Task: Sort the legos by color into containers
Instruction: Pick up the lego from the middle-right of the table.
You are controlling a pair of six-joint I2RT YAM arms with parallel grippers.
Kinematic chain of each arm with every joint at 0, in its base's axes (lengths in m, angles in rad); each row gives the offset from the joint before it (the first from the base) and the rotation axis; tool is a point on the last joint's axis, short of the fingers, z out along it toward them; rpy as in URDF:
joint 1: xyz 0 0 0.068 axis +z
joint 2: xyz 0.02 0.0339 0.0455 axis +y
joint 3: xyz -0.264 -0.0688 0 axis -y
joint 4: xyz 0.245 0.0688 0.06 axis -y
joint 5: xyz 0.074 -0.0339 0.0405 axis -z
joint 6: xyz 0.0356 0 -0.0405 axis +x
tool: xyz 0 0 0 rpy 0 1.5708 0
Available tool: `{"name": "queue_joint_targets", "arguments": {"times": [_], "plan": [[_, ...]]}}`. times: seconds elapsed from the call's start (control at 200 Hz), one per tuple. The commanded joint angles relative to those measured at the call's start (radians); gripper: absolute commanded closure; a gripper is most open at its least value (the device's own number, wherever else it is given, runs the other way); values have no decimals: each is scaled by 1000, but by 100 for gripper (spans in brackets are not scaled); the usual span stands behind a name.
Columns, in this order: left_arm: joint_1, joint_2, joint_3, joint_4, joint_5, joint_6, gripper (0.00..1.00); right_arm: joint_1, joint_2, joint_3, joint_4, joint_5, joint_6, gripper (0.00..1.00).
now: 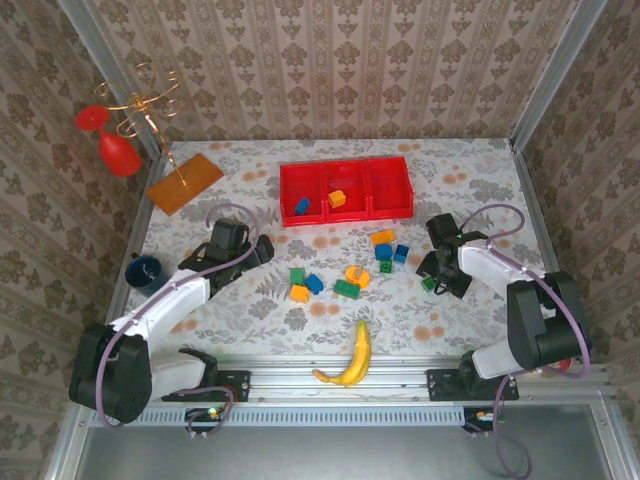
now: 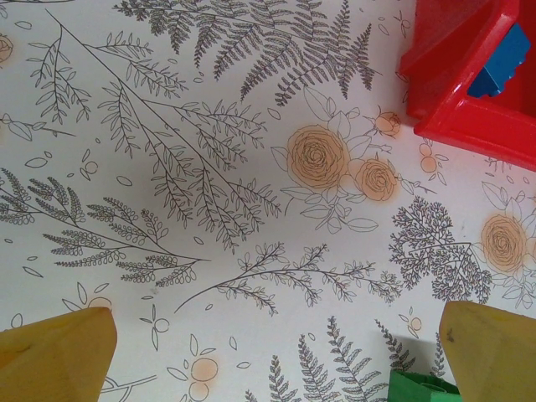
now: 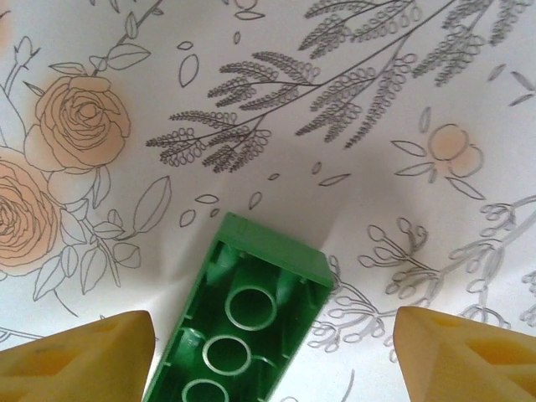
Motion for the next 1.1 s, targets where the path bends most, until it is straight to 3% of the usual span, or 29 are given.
{"name": "queue_joint_targets", "arguments": {"times": [0.0,0.115,0.74,1.095], "plan": [[-7,-23,2,-18,-2,9,0,-4,32,-7,28,-46,-13,24],[-7,-23,2,-20,-3,9,0,-4,48,-5,42,-61,-19,29],[-5,-22,0,-18,-7,6,0,0,60,11,60,-104,-49,75],[-2,-14,5,-10,0,5,0,37,-5,95,-24,-22,-83,86]]}}
